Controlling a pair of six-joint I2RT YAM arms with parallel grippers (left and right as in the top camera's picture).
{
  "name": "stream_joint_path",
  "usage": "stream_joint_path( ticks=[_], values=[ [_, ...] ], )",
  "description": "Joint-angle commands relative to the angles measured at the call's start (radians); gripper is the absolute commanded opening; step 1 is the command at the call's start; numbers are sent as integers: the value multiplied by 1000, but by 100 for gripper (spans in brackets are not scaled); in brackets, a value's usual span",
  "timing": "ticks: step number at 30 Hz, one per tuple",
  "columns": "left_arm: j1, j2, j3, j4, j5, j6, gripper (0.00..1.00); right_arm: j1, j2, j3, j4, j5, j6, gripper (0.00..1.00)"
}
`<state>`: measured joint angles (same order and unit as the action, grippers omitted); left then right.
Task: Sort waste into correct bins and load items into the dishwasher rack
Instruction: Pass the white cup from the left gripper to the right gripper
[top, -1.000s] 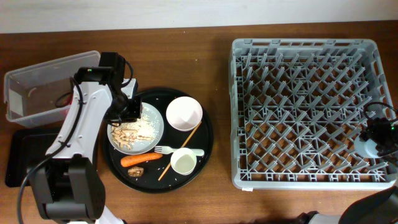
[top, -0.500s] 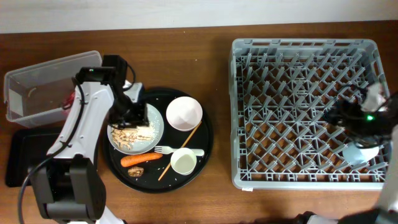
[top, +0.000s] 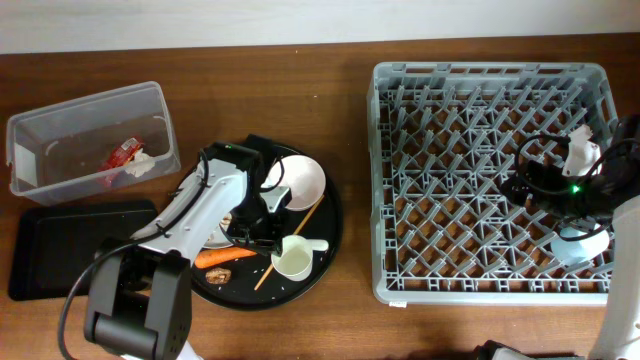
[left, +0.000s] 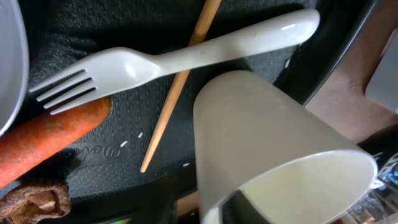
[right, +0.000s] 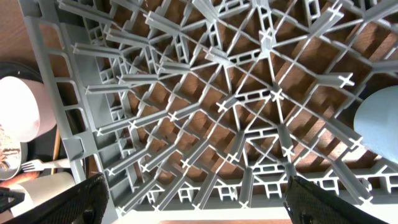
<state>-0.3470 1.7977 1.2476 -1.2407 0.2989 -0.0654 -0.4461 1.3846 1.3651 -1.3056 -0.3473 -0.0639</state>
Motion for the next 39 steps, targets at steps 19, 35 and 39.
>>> stream_joint_path(
  ticks=[19, 35, 39],
  values=[
    [89, 40, 339, 371, 954, 81, 0, 353, 4, 8, 142, -518, -232, 100],
    [58, 40, 339, 361, 1144, 81, 0, 603, 19, 8, 443, -784, -298, 67],
    [58, 40, 339, 361, 1137, 81, 0, 603, 19, 8, 443, -782, -298, 62]
  ],
)
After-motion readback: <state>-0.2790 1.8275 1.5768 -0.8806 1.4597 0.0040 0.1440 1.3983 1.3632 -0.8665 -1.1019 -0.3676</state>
